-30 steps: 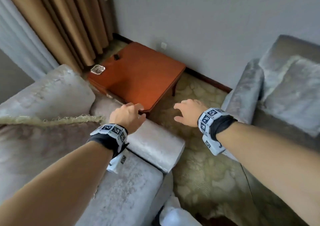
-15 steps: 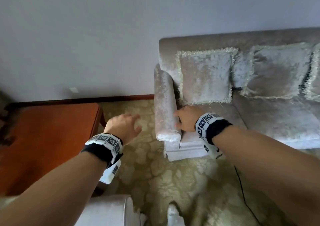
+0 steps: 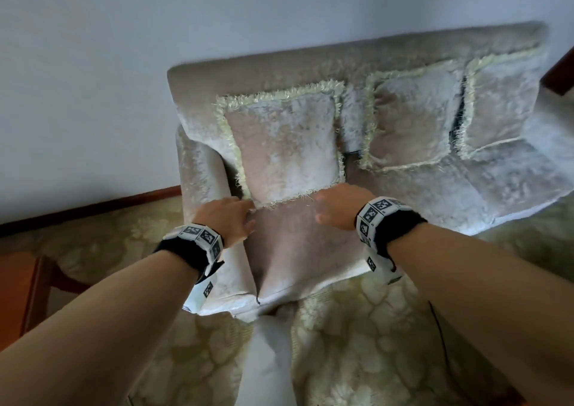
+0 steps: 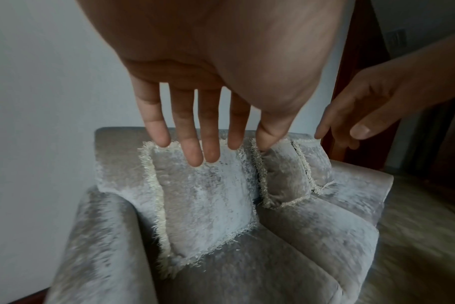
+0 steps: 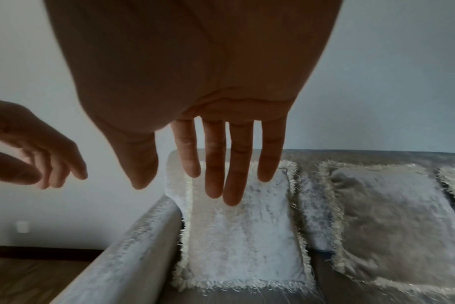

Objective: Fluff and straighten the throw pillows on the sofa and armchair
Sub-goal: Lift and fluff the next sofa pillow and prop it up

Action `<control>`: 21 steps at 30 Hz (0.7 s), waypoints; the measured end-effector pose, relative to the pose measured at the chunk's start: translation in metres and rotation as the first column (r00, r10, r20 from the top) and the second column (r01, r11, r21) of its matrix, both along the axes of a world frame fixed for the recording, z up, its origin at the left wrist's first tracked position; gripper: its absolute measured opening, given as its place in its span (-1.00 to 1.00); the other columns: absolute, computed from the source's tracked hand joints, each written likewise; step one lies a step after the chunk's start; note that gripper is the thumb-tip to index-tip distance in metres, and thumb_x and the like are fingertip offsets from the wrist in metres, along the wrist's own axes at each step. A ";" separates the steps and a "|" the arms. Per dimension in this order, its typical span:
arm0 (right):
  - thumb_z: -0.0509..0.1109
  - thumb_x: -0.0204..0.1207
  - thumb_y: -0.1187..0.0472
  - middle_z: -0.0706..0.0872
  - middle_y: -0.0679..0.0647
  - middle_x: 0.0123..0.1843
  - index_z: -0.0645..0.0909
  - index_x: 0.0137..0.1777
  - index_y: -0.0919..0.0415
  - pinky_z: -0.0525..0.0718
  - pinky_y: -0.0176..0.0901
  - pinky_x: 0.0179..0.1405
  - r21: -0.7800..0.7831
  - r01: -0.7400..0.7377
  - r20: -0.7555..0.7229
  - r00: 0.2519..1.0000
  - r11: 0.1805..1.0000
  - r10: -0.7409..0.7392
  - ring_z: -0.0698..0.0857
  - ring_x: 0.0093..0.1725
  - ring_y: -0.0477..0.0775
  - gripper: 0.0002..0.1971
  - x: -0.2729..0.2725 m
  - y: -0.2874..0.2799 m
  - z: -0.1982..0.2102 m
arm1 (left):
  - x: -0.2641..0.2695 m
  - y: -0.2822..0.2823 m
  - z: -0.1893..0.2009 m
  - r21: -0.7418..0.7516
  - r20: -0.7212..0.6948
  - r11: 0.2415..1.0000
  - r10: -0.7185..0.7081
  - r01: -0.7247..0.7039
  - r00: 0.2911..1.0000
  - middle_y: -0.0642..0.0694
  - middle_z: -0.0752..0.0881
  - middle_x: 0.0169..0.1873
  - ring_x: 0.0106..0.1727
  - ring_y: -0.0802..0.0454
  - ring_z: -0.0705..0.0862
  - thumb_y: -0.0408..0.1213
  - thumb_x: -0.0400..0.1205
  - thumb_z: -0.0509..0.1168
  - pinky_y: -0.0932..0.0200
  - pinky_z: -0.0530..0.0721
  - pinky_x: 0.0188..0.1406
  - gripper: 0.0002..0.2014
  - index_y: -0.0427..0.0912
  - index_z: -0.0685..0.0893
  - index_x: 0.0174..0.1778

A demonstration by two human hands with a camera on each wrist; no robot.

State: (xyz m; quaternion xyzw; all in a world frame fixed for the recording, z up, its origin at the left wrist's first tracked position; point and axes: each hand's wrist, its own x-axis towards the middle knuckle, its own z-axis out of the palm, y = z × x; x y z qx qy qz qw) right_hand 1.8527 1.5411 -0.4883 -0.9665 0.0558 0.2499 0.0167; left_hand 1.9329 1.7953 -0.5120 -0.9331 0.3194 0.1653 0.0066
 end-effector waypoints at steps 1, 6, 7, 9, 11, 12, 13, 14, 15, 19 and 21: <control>0.25 0.57 -0.19 0.69 0.14 0.26 0.57 0.36 0.01 0.68 0.06 0.07 -0.002 0.015 -0.016 1.000 1.000 -0.015 0.71 0.19 0.27 -0.55 0.016 -0.014 -0.005 | 0.018 -0.016 -0.008 -0.018 -0.023 1.000 -0.001 0.001 1.000 -0.02 0.69 0.30 0.35 -0.16 0.66 0.16 0.69 0.14 -0.07 0.64 0.25 -0.59 0.16 0.56 0.43; 0.29 0.63 -0.16 0.71 0.18 0.23 0.57 0.29 0.06 0.62 0.03 0.07 0.019 0.041 -0.046 0.998 0.999 -0.040 0.62 0.03 0.22 -0.62 0.107 -0.081 -0.044 | 0.119 -0.088 -0.062 -0.084 -0.095 0.995 0.052 -0.060 0.994 0.01 0.71 0.32 0.39 -0.10 0.65 0.16 0.69 0.16 -0.06 0.62 0.31 -0.56 0.17 0.53 0.48; 0.30 0.63 -0.18 0.72 0.16 0.24 0.57 0.31 0.05 0.64 0.04 0.12 0.036 0.048 -0.069 0.997 0.998 -0.046 0.66 0.10 0.23 -0.60 0.128 -0.094 -0.054 | 0.138 -0.101 -0.073 -0.092 -0.108 0.993 0.070 -0.080 0.992 0.01 0.72 0.30 0.37 -0.09 0.65 0.15 0.70 0.16 -0.05 0.61 0.31 -0.56 0.16 0.53 0.49; 0.30 0.62 -0.19 0.72 0.12 0.27 0.55 0.39 0.06 0.66 0.07 0.23 0.080 0.054 -0.124 0.991 0.995 -0.044 0.68 0.25 0.24 -0.54 0.164 -0.119 -0.077 | 0.170 -0.125 -0.094 -0.115 -0.147 0.983 0.124 -0.142 0.981 0.01 0.71 0.27 0.34 -0.07 0.66 0.14 0.71 0.16 -0.02 0.59 0.28 -0.56 0.15 0.51 0.51; 0.29 0.62 -0.20 0.71 0.11 0.33 0.51 0.50 0.05 0.65 0.12 0.30 0.132 0.084 -0.099 0.992 0.988 -0.071 0.66 0.35 0.23 -0.47 0.191 -0.144 -0.099 | 0.197 -0.145 -0.114 -0.149 -0.187 0.966 0.183 -0.212 0.965 -0.02 0.68 0.29 0.33 -0.09 0.66 0.14 0.71 0.17 -0.04 0.61 0.30 -0.53 0.15 0.47 0.54; 0.29 0.62 -0.20 0.70 0.12 0.36 0.48 0.54 0.05 0.64 0.14 0.32 0.168 0.105 -0.071 0.993 0.980 -0.094 0.65 0.38 0.23 -0.44 0.202 -0.158 -0.112 | 0.209 -0.154 -0.123 -0.176 -0.199 0.952 0.216 -0.252 0.956 -0.05 0.66 0.32 0.33 -0.12 0.66 0.14 0.71 0.18 -0.08 0.63 0.30 -0.51 0.15 0.44 0.56; 0.30 0.61 -0.20 0.69 0.12 0.38 0.46 0.57 0.05 0.64 0.13 0.34 0.210 0.134 -0.041 0.991 0.968 -0.128 0.65 0.40 0.21 -0.42 0.210 -0.170 -0.124 | 0.220 -0.161 -0.131 -0.208 -0.201 0.934 0.250 -0.291 0.947 -0.06 0.62 0.36 0.33 -0.14 0.66 0.14 0.70 0.19 -0.13 0.65 0.29 -0.49 0.15 0.42 0.58; 0.32 0.61 -0.20 0.68 0.13 0.40 0.46 0.58 0.07 0.63 0.11 0.34 0.253 0.171 -0.016 0.985 0.952 -0.172 0.65 0.40 0.19 -0.40 0.218 -0.183 -0.137 | 0.230 -0.167 -0.140 -0.241 -0.192 0.916 0.279 -0.321 0.941 -0.06 0.58 0.40 0.34 -0.15 0.66 0.14 0.68 0.21 -0.16 0.68 0.26 -0.47 0.17 0.40 0.60; 0.34 0.61 -0.19 0.66 0.13 0.41 0.46 0.58 0.08 0.62 0.09 0.34 0.290 0.205 0.008 0.976 0.935 -0.216 0.65 0.40 0.17 -0.39 0.225 -0.196 -0.150 | 0.237 -0.172 -0.149 -0.269 -0.178 0.900 0.304 -0.343 0.936 -0.05 0.54 0.43 0.33 -0.14 0.66 0.15 0.67 0.23 -0.20 0.71 0.21 -0.45 0.19 0.39 0.61; 0.42 0.57 -0.19 0.62 0.12 0.35 0.46 0.59 0.06 0.60 0.07 0.35 0.437 0.200 0.221 0.921 0.877 -0.320 0.62 0.36 0.19 -0.36 0.259 -0.246 -0.209 | 0.262 -0.191 -0.195 -0.394 -0.104 0.794 0.461 -0.462 0.881 -0.09 0.41 0.51 0.34 -0.11 0.64 0.17 0.58 0.35 -0.25 0.78 0.01 -0.41 0.27 0.43 0.56; 0.42 0.54 -0.25 0.51 0.11 0.40 0.39 0.65 -0.06 0.56 0.07 0.41 0.513 0.192 0.321 0.861 0.837 -0.394 0.55 0.40 0.15 -0.30 0.281 -0.266 -0.240 | 0.273 -0.199 -0.222 -0.485 -0.085 0.685 0.582 -0.544 0.809 -0.20 0.37 0.53 0.40 -0.19 0.59 0.13 0.54 0.45 -0.27 0.76 0.06 -0.36 0.25 0.46 0.56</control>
